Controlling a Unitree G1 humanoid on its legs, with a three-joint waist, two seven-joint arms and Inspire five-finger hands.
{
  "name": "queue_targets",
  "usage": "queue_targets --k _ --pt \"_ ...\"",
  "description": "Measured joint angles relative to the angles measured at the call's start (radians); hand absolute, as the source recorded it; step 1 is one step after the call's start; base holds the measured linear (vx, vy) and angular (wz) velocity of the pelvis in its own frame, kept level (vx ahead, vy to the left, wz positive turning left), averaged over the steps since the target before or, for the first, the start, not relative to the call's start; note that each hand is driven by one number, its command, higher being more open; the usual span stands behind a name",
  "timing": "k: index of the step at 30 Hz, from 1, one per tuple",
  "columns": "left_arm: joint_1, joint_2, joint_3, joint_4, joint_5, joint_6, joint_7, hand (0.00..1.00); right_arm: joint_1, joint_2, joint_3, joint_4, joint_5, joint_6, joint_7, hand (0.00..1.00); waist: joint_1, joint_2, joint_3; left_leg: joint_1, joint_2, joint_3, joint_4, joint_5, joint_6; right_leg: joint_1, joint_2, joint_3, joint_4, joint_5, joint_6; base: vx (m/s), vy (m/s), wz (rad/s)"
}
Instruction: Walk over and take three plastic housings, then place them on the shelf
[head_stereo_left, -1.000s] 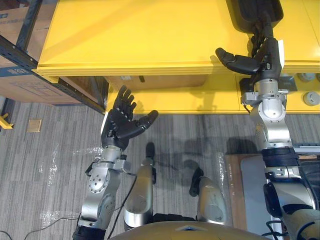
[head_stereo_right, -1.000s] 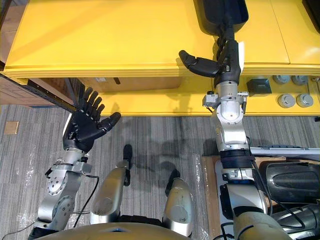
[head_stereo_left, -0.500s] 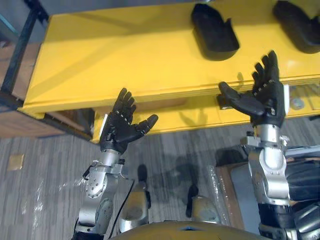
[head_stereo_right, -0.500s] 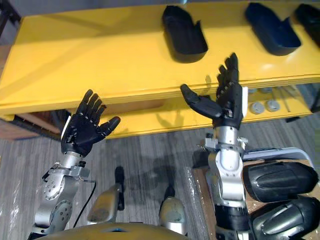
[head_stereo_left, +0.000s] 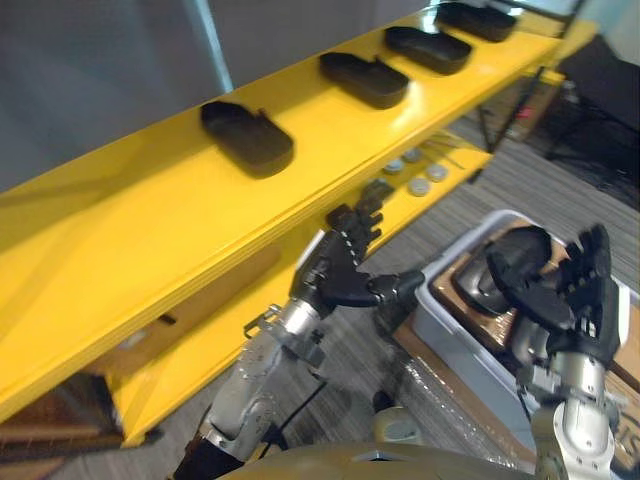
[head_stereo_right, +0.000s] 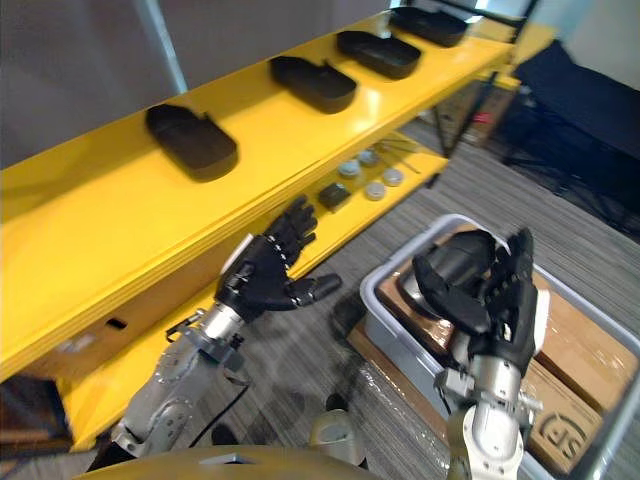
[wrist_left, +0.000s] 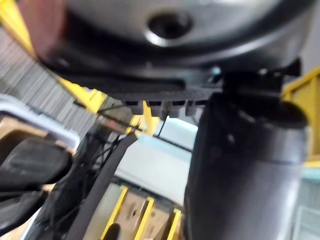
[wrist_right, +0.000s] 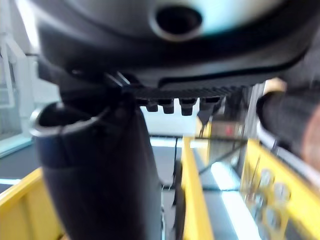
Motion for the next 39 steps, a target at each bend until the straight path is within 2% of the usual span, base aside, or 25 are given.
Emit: queue_targets --k 2,6,10,12,13,14,16,18,20,22,24,25,26,29,30,31,32,33,35,36,37,38,39 --pt "-0.006 -0.001 -0.056 0.017 0.0 0.001 0.043 1.0 0.073 0.049 -0.008 0.0 -0.007 -0.003 -0.051 1.0 -0.03 0.004 -0.029 0.022 0.02 0.061 0.0 -0.013 -0.017 -0.015 0.02 0.05 -0.004 0.012 0.004 0.05 -0.028 -0.71" --pt "-0.004 -0.002 -0.082 0.017 -0.011 0.002 0.087 1.0 0.147 0.088 0.032 0.0 -0.008 -0.017 -0.057 1.0 -0.038 0.0 -0.043 0.047 0.046 0.124 0.001 -0.022 -0.033 -0.029 0.056 0.102 -0.004 0.022 0.008 0.03 -0.045 -0.54" --pt "0.002 -0.004 -0.08 0.017 -0.039 0.002 0.118 1.0 0.142 0.084 0.096 0.0 -0.005 -0.077 -0.034 1.0 -0.038 0.004 -0.058 0.038 0.059 0.143 0.015 -0.024 -0.044 -0.063 0.09 0.136 -0.008 0.034 0.006 0.02 -0.059 -0.29" --pt "0.019 -0.005 -0.062 0.017 -0.039 0.002 0.12 1.0 0.11 0.061 0.12 0.0 -0.003 -0.091 -0.031 1.0 -0.02 0.0 -0.06 -0.003 0.056 0.034 0.093 -0.091 -0.041 -0.085 0.099 0.157 -0.001 0.043 -0.007 0.01 -0.036 -0.39" --pt "0.037 -0.009 -0.038 0.014 -0.039 0.002 0.12 1.0 0.086 0.04 0.138 0.0 0.006 -0.096 -0.027 1.0 0.008 0.0 -0.06 -0.039 0.03 -0.105 0.155 -0.158 -0.031 -0.089 0.106 0.181 0.0 0.05 -0.016 0.0 0.024 -1.09" --pt "0.085 -0.015 0.014 -0.008 -0.039 0.002 0.131 1.0 0.032 -0.003 0.174 0.0 0.036 -0.103 -0.006 1.0 0.055 0.009 -0.057 -0.087 -0.009 -0.299 0.265 -0.25 0.008 -0.095 0.128 0.238 -0.001 0.056 -0.026 -0.01 0.057 -1.15" --pt "0.137 -0.014 0.075 -0.048 -0.04 0.002 0.126 1.0 -0.021 -0.057 0.219 0.012 0.068 -0.114 0.006 1.0 0.078 0.028 -0.059 -0.131 -0.009 -0.403 0.369 -0.312 0.021 -0.099 0.153 0.26 0.002 0.059 -0.031 0.0 0.089 -0.65" --pt "0.153 -0.011 0.119 -0.077 -0.04 -0.002 0.107 1.0 -0.066 -0.082 0.24 0.05 0.075 -0.12 0.004 1.0 0.101 0.04 -0.059 -0.143 -0.008 -0.404 0.403 -0.329 0.023 -0.104 0.154 0.261 0.009 0.06 -0.031 0.0 0.08 -0.11" --pt "0.155 -0.005 0.144 -0.1 -0.04 -0.01 0.097 1.0 -0.091 -0.085 0.266 0.083 0.081 -0.119 -0.016 1.0 0.139 0.038 -0.056 -0.16 -0.01 -0.408 0.424 -0.339 0.029 -0.11 0.149 0.252 0.014 0.059 -0.031 -0.05 0.087 0.12" --pt "0.152 0.004 0.133 -0.106 -0.043 -0.031 0.085 1.0 -0.083 -0.084 0.294 0.082 0.093 -0.118 -0.033 1.0 0.139 0.04 -0.052 -0.195 -0.012 -0.436 0.464 -0.347 0.035 -0.115 0.141 0.217 0.027 0.053 -0.036 -0.04 0.066 0.43" --pt "0.146 0.004 0.105 -0.108 -0.055 -0.055 0.071 1.0 -0.064 -0.074 0.308 0.082 0.125 -0.118 -0.05 1.0 0.138 0.044 -0.038 -0.233 -0.014 -0.466 0.53 -0.37 0.038 -0.145 0.144 0.188 0.108 0.012 -0.034 -0.04 0.05 0.39" --pt "0.131 0.005 0.08 -0.109 -0.072 -0.069 0.059 1.0 -0.048 -0.052 0.303 0.082 0.134 -0.119 -0.061 1.0 0.14 0.044 -0.007 -0.239 -0.015 -0.479 0.579 -0.39 0.042 -0.16 0.153 0.171 0.185 -0.017 -0.029 -0.08 0.045 0.15" --pt "0.121 0.005 0.06 -0.113 -0.074 -0.078 0.053 1.0 -0.029 -0.028 0.302 0.082 0.152 -0.12 -0.062 1.0 0.139 0.041 0.017 -0.239 -0.016 -0.48 0.615 -0.407 0.05 -0.174 0.156 0.159 0.238 -0.032 -0.025 -0.12 0.044 0.01" --pt "0.098 0.006 0.026 -0.142 -0.078 -0.091 0.045 1.0 0.006 0.002 0.299 0.082 0.155 -0.15 -0.054 1.0 0.142 0.034 0.061 -0.264 -0.009 -0.434 0.691 -0.441 0.069 -0.198 0.151 0.159 0.256 -0.025 -0.012 -0.23 0.083 -0.49" --pt "0.086 0.008 0.023 -0.148 -0.072 -0.091 0.043 1.0 0.007 0.006 0.298 0.082 0.171 -0.164 -0.047 1.0 0.139 0.032 0.073 -0.273 -0.007 -0.417 0.707 -0.441 0.082 -0.207 0.146 0.164 0.24 -0.011 0.004 -0.23 0.08 -0.58" --pt "0.075 0.009 0.025 -0.148 -0.066 -0.091 0.041 1.0 -0.009 0.01 0.301 0.083 0.183 -0.176 -0.038 1.0 0.138 0.025 0.083 -0.274 0.005 -0.365 0.685 -0.42 0.102 -0.199 0.122 0.146 0.198 0.023 -0.011 -0.35 0.106 -1.02" --pt "0.075 0.008 0.051 -0.147 -0.054 -0.093 0.043 1.0 -0.052 0.003 0.325 0.087 0.191 -0.198 -0.029 1.0 0.153 0.025 0.092 -0.27 0.031 -0.305 0.66 -0.396 0.109 -0.252 0.098 0.047 0.297 0.001 -0.039 -0.35 0.096 -1.16" --pt "0.075 0.011 0.069 -0.144 -0.042 -0.092 0.046 1.0 -0.08 -0.005 0.344 0.095 0.191 -0.207 -0.028 1.0 0.156 0.021 0.09 -0.266 0.044 -0.279 0.641 -0.38 0.109 -0.267 0.09 -0.004 0.344 -0.012 -0.057 -0.28 0.067 -1.41" --pt "0.078 0.012 0.162 -0.126 -0.041 -0.075 0.05 1.0 -0.204 -0.026 0.414 0.157 0.177 -0.212 -0.028 1.0 0.185 0.013 0.086 -0.207 0.074 -0.17 0.499 -0.281 0.098 -0.251 0.0 -0.215 0.474 -0.055 -0.123 -0.15 -0.044 -1.36" --pt "0.082 0.011 0.189 -0.124 -0.047 -0.069 0.051 1.0 -0.233 -0.024 0.427 0.18 0.162 -0.213 -0.032 1.0 0.196 0.013 0.085 -0.195 0.083 -0.145 0.47 -0.26 0.094 -0.237 -0.031 -0.265 0.49 -0.065 -0.138 -0.15 -0.17 -1.33" --pt "0.096 0.011 0.239 -0.117 -0.063 -0.069 0.052 1.0 -0.283 -0.025 0.453 0.232 0.148 -0.208 -0.031 1.0 0.213 0.012 0.083 -0.183 0.11 -0.099 0.442 -0.231 0.076 -0.185 -0.094 -0.349 0.492 -0.072 -0.151 -0.16 -0.248 -1.25" --pt "0.102 0.011 0.275 -0.097 -0.073 -0.069 0.054 1.0 -0.325 -0.024 0.469 0.277 0.151 -0.197 -0.025 1.0 0.236 0.006 0.08 -0.182 0.136 -0.065 0.439 -0.215 0.057 -0.128 -0.152 -0.405 0.473 -0.071 -0.15 -0.15 -0.285 -1.16" --pt "0.107 0.011 0.289 -0.086 -0.074 -0.069 0.057 1.0 -0.336 -0.024 0.474 0.296 0.151 -0.189 -0.019 1.0 0.243 0.001 0.077 -0.186 0.146 -0.053 0.445 -0.207 0.045 -0.101 -0.172 -0.421 0.452 -0.064 -0.145 -0.12 -0.359 -0.96"
